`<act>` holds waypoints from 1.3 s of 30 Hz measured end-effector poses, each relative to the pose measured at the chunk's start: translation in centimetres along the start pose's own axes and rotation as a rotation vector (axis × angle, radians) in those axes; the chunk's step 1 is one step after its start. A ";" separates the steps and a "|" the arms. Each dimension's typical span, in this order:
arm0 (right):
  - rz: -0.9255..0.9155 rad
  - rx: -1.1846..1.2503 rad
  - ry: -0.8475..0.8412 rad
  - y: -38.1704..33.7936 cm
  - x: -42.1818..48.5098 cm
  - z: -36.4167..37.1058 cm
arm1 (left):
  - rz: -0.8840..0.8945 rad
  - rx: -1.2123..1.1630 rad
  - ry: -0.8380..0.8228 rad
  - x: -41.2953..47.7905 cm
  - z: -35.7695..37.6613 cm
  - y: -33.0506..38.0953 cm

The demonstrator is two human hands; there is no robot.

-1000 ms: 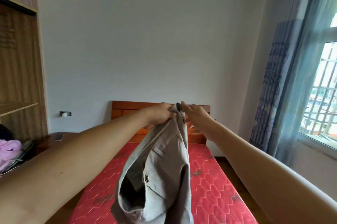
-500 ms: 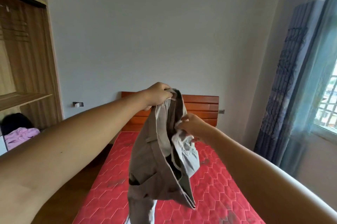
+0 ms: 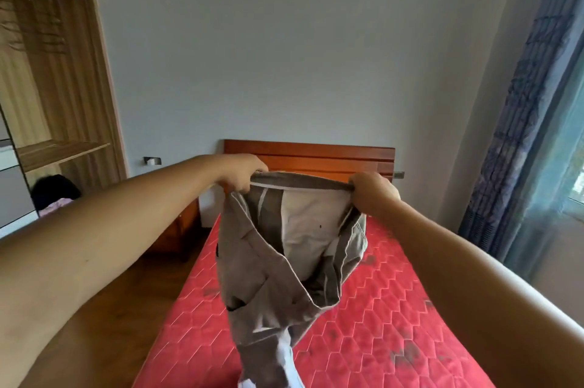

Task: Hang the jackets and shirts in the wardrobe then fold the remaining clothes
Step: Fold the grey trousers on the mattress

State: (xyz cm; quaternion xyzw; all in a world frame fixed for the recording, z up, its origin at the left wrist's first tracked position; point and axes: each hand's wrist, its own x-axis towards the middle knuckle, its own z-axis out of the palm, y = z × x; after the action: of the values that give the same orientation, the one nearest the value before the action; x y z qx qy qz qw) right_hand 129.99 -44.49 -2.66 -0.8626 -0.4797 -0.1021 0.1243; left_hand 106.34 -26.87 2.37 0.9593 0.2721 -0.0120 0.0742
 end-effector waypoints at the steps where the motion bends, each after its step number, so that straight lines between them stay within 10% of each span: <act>1: -0.024 -0.030 0.018 -0.2 0.2 -0.6 | -0.017 0.019 0.007 0.0 0.4 -0.6; 15: 0.091 0.125 -0.176 4.8 1.4 -5.1 | -0.301 -0.119 -0.020 -2.0 1.3 -8.2; 27: 0.179 0.379 -0.171 5.0 0.6 -6.3 | -0.448 -1.159 0.357 -0.3 0.2 -6.3; 34: 0.129 0.561 -0.172 8.1 0.3 -7.2 | -0.229 -0.535 0.261 -2.7 -1.7 -7.5; 39: 0.158 0.902 -0.100 7.9 0.0 -7.3 | -0.127 -0.848 0.290 -3.5 -2.1 -7.9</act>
State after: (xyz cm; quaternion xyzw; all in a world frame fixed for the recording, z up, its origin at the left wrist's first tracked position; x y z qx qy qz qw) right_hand 136.27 -50.81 3.36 -0.7602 -0.4142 0.1683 0.4714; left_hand 99.22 -21.76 3.60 0.8172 0.3189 0.2307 0.4210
